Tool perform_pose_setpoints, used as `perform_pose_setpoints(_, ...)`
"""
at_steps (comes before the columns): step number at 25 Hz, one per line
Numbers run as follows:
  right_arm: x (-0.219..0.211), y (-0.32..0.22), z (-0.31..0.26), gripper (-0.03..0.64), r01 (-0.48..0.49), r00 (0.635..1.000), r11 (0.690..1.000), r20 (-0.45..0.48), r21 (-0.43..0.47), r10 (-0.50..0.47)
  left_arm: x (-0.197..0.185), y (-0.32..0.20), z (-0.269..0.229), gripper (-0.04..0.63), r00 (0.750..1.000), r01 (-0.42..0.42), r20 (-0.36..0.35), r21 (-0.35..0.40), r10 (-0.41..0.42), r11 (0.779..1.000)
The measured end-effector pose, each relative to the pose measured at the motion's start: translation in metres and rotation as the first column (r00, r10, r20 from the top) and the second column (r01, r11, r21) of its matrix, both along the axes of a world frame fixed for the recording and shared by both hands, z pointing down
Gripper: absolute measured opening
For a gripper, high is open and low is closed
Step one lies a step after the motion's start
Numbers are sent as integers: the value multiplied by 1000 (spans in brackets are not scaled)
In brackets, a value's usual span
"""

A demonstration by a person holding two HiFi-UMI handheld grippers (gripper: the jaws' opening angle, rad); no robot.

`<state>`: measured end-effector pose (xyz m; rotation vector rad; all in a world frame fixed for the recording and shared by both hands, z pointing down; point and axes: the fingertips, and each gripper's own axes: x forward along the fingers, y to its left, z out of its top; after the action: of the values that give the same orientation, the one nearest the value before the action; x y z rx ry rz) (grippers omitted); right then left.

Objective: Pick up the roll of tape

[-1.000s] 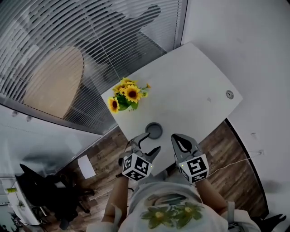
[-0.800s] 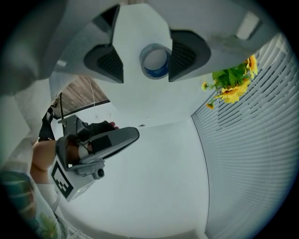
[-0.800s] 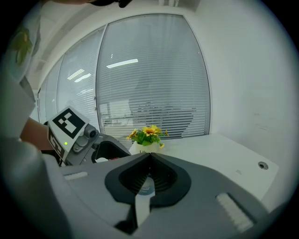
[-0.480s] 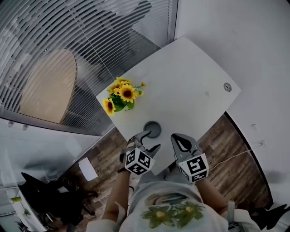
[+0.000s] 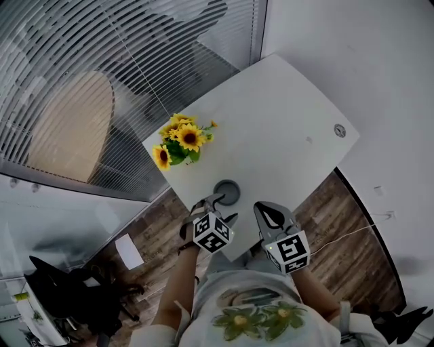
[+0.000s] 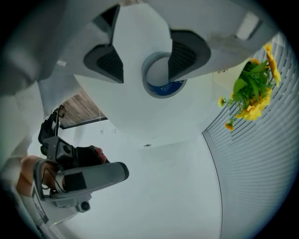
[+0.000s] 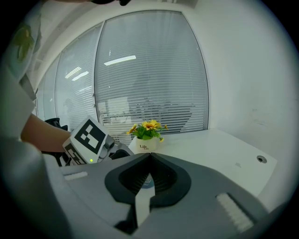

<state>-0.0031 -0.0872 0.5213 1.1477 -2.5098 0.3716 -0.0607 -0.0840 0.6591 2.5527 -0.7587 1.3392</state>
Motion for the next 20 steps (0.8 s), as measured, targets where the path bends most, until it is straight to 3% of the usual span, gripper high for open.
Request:
perform_pose_setpoints(13, 3, 4, -2, 2, 5, 1000, 1000, 1, 4, -5, 6, 7, 29, 298, 994, -49, 91, -108, 58, 993)
perform_pose_setpoints(20, 2, 10, -4, 2, 2, 1000, 1000, 5, 5, -2, 7, 4, 33, 244, 991, -43, 118, -94, 54, 995)
